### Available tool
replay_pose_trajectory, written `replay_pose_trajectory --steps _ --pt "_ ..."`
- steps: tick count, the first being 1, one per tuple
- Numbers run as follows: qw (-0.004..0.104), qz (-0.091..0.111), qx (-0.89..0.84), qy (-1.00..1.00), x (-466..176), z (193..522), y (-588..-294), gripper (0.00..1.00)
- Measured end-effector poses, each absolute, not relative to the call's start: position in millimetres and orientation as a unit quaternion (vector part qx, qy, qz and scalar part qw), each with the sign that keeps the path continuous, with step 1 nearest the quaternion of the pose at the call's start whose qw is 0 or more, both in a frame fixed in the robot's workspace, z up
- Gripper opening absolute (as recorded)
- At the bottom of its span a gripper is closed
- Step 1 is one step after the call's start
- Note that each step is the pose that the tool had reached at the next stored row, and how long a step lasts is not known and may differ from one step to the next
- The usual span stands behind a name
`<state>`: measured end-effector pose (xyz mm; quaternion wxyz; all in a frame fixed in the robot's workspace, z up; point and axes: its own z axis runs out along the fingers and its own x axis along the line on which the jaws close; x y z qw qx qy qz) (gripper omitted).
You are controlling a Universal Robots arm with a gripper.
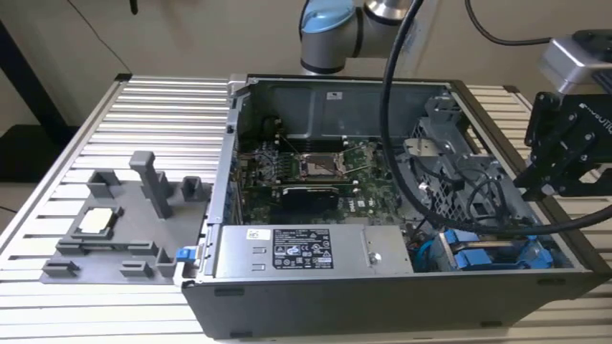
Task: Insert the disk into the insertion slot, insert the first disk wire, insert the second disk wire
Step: 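Insert the second disk wire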
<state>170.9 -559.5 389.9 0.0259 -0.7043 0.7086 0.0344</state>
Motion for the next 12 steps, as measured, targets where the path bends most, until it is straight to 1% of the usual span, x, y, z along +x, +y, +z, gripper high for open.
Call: replay_pose_trajectory --steps 7,12 --pt "0.025 0.033 -0.704 0.709 170.9 389.9 -539.1 0.27" --pt "0.025 0.033 -0.704 0.709 162.7 389.9 -536.3 0.27"
